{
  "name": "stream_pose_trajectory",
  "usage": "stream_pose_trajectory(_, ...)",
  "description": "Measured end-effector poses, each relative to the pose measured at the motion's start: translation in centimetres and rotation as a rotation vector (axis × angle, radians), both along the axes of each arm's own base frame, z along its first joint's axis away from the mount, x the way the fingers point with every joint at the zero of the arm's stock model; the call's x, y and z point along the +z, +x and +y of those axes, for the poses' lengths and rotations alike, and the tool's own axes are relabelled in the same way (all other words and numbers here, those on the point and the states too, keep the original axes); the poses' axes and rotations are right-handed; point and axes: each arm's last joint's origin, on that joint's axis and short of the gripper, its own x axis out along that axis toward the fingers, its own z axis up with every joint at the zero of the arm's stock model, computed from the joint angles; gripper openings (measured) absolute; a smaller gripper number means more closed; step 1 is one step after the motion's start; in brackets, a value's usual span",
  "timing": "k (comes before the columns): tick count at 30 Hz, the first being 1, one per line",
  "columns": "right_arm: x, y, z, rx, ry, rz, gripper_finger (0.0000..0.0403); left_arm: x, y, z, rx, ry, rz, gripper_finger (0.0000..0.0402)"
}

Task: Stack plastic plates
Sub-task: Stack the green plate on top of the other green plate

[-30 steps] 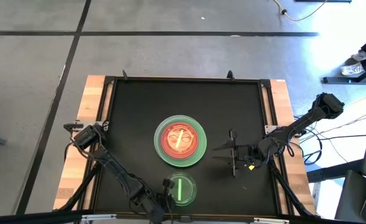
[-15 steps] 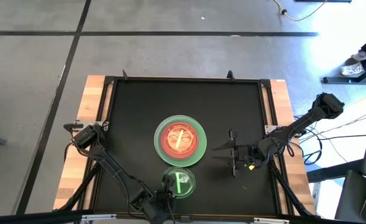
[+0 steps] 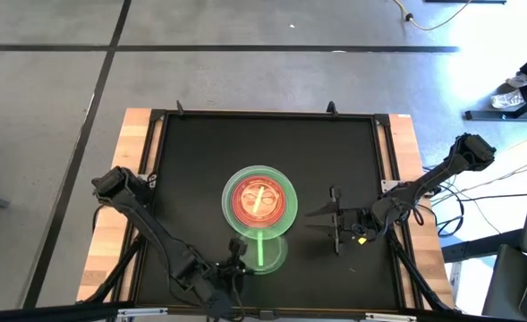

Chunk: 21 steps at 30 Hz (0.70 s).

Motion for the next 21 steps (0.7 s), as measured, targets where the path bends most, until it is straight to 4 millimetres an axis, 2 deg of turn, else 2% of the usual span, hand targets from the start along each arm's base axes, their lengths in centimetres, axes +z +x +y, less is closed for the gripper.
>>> stream_pose_trajectory(5,0.0,0.0,0.0,0.000,0.000,0.000,0.0122,1.0,0.0,1.2,0.045,0.071,-0.039,0.0005)
stream_pose_trajectory(8,0.0,0.0,0.0,0.000,0.000,0.000,0.0122,0.7,0.6,2.3,0.076,0.093,-0.016,0.0005)
stream_pose_trajectory(21,0.0,0.0,0.0,0.000,0.000,0.000,0.0122,-5.9,2.4,8.9,0.261,0.113,0.102,0.0005)
